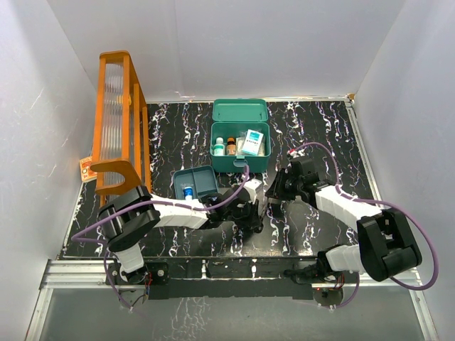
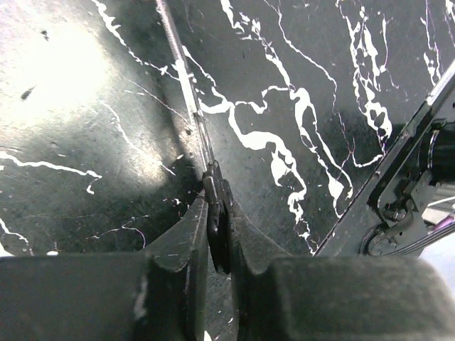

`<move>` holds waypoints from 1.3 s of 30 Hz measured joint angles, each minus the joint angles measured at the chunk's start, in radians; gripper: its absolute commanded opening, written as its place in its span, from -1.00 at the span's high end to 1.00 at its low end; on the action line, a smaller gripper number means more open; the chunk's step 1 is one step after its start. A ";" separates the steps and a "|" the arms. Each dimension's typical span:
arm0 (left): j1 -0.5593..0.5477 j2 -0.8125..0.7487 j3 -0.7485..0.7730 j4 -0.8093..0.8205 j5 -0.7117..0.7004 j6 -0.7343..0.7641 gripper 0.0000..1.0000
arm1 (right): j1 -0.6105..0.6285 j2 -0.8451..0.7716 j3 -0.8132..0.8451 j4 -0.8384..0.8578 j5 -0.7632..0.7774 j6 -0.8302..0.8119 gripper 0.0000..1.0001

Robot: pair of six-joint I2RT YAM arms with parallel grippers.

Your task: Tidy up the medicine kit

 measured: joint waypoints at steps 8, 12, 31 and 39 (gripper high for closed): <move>0.005 -0.018 0.004 -0.014 -0.011 0.022 1.00 | 0.002 -0.052 0.002 -0.031 0.043 0.000 -0.10; 0.004 -0.053 0.004 -0.083 -0.011 0.063 1.00 | 0.003 -0.150 0.032 -0.084 0.098 0.020 -0.15; 0.280 -0.253 0.480 -0.619 0.095 0.603 1.00 | 0.004 -0.539 0.248 -0.274 0.313 0.157 -0.18; 0.448 -0.029 0.762 -0.800 0.172 0.956 1.00 | 0.004 -0.467 0.249 -0.318 0.314 0.150 -0.18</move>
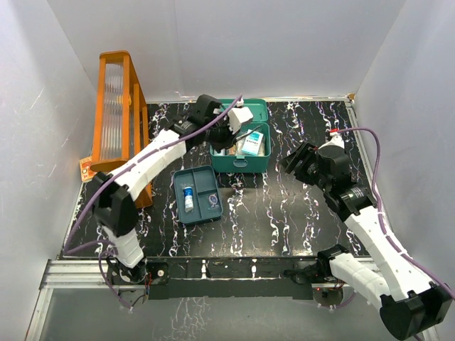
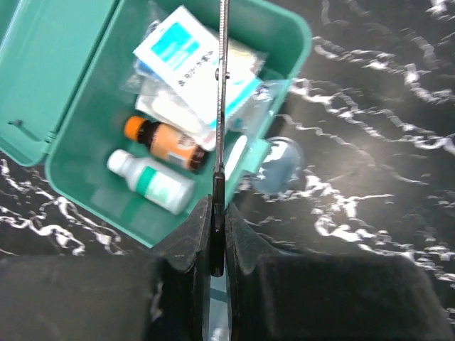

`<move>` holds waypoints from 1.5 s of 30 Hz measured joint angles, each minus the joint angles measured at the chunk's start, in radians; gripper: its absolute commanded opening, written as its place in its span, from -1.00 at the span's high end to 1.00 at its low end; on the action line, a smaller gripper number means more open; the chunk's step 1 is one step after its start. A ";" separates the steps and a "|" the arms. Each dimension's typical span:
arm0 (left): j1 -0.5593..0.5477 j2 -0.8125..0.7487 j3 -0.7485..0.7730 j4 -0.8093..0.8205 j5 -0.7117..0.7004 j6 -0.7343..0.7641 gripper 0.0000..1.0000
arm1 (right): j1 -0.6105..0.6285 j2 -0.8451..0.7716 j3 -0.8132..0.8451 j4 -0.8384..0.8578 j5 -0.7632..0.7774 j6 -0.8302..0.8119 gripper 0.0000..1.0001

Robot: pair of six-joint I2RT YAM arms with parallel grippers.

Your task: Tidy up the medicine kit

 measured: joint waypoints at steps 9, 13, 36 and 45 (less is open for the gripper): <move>0.047 0.352 0.307 -0.246 -0.032 0.309 1.00 | 0.000 0.062 0.061 -0.037 0.015 0.003 -0.17; 0.051 0.398 0.333 -0.333 -0.005 0.400 1.00 | 0.000 0.099 0.087 -0.050 0.013 -0.002 -0.17; 0.058 0.463 0.489 -0.485 0.023 0.702 1.00 | 0.000 0.198 0.141 -0.081 -0.076 -0.031 -0.15; 0.058 0.573 0.595 -0.577 0.040 0.694 0.91 | 0.000 0.206 0.146 -0.082 -0.110 -0.030 -0.15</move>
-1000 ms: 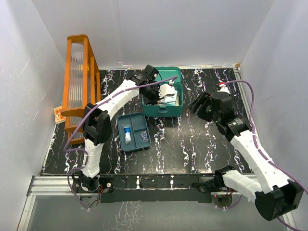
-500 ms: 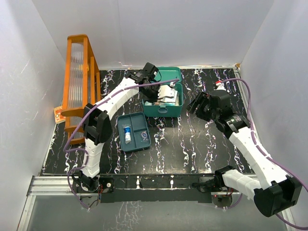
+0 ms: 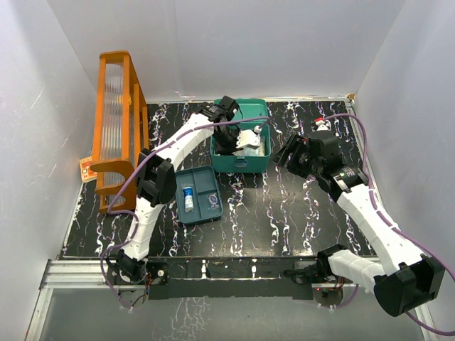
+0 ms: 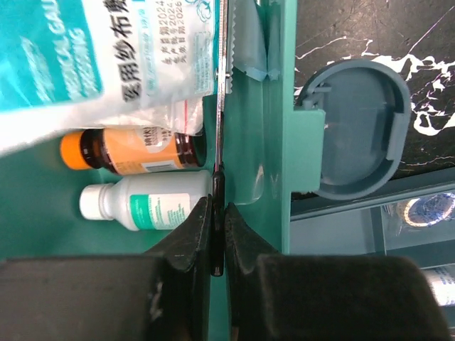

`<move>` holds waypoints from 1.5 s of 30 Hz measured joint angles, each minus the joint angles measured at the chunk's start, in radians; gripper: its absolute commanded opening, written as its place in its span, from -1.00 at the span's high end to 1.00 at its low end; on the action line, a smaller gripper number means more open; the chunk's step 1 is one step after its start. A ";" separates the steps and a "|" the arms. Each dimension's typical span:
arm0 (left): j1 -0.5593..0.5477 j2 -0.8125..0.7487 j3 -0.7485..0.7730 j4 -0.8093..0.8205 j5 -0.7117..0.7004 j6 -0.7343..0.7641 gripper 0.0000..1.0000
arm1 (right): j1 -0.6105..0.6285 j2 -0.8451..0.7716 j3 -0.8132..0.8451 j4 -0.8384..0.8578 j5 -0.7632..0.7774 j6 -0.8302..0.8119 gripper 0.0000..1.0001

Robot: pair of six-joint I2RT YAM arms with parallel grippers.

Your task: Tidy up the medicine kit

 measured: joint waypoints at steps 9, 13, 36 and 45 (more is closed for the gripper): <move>0.003 0.042 0.029 -0.006 0.022 -0.069 0.24 | 0.000 0.014 0.000 0.000 -0.013 0.001 -0.15; 0.006 0.041 0.029 0.004 0.034 -0.087 0.23 | 0.000 0.014 0.000 0.000 -0.019 0.001 -0.15; 0.021 -0.364 -0.240 0.300 -0.041 -0.356 -0.48 | 0.000 0.002 0.000 0.001 -0.018 -0.021 -0.17; 0.035 -0.574 -0.613 0.621 -0.254 -0.959 -0.49 | 0.000 0.226 0.073 0.016 0.065 -0.105 -0.18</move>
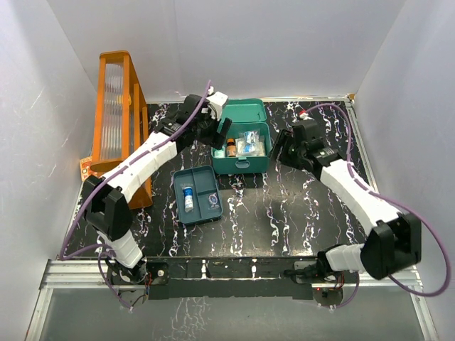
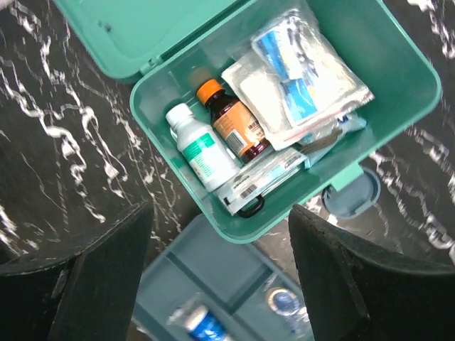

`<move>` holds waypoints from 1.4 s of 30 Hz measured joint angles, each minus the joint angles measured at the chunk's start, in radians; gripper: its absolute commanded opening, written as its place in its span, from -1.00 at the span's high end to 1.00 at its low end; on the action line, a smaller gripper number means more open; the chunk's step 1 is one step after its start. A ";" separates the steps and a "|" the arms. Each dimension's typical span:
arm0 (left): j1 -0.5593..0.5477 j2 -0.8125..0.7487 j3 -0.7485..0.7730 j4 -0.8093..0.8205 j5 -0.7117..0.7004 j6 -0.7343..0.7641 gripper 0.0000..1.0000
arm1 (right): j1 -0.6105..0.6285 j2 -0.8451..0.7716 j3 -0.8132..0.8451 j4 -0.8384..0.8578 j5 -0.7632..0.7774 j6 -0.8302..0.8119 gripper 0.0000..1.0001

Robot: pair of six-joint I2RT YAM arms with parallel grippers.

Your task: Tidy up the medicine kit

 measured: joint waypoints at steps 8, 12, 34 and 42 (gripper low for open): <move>0.007 0.053 -0.042 0.060 -0.186 -0.317 -0.23 | 0.000 0.297 0.197 0.050 0.098 -0.043 0.22; 0.031 0.114 -0.039 0.059 -0.212 -0.367 0.07 | 0.000 0.406 0.266 0.060 0.113 -0.058 0.36; 0.058 0.067 -0.238 0.134 0.025 -0.436 0.59 | 0.002 0.367 0.194 0.029 0.051 -0.100 0.76; 0.058 -0.006 -0.321 0.126 0.066 -0.447 0.60 | 0.014 0.239 0.097 -0.017 0.002 -0.091 0.76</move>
